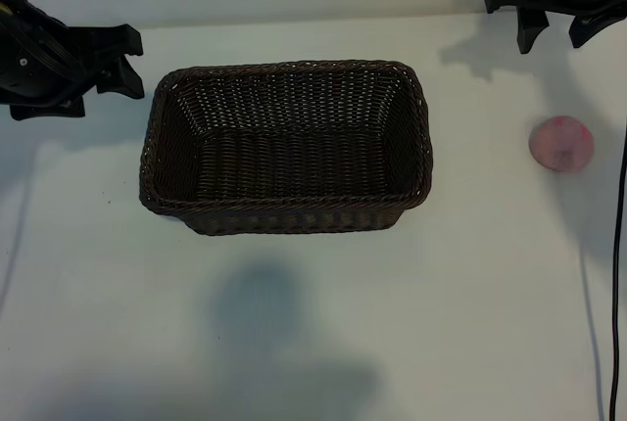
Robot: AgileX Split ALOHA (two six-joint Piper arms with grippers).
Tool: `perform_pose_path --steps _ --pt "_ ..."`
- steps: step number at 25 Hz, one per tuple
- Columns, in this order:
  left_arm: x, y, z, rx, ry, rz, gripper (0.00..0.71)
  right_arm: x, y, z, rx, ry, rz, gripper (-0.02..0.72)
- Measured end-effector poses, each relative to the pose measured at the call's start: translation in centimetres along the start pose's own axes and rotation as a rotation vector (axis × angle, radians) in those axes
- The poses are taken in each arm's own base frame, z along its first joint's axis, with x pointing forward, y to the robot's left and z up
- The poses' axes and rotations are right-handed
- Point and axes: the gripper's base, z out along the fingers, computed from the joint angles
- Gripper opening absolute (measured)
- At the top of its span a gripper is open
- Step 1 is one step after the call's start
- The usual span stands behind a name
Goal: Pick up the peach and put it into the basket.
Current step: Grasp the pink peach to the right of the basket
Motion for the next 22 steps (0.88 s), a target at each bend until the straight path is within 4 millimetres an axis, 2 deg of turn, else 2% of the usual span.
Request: perform_pose_path --steps 4,8,12,18,22 --pt "-0.1 -0.1 0.0 0.008 -0.012 -0.009 0.592 -0.1 -0.2 0.7 -0.002 0.016 -0.003 0.538" --pt "-0.2 -0.3 -0.1 0.026 -0.015 -0.029 0.591 -0.2 -1.2 3.0 -0.015 0.066 0.015 0.538" --pt "-1.4 -1.0 -1.2 0.044 -0.045 -0.019 0.591 -0.2 -1.8 4.8 -0.015 0.104 0.028 0.538" --pt "-2.6 -1.7 -2.6 0.062 -0.066 -0.006 0.591 -0.2 -1.8 5.0 -0.016 0.107 0.021 0.538" --pt "-2.6 -1.7 -2.6 0.062 -0.065 -0.005 0.591 -0.1 -2.0 6.3 -0.013 0.135 0.02 0.537"
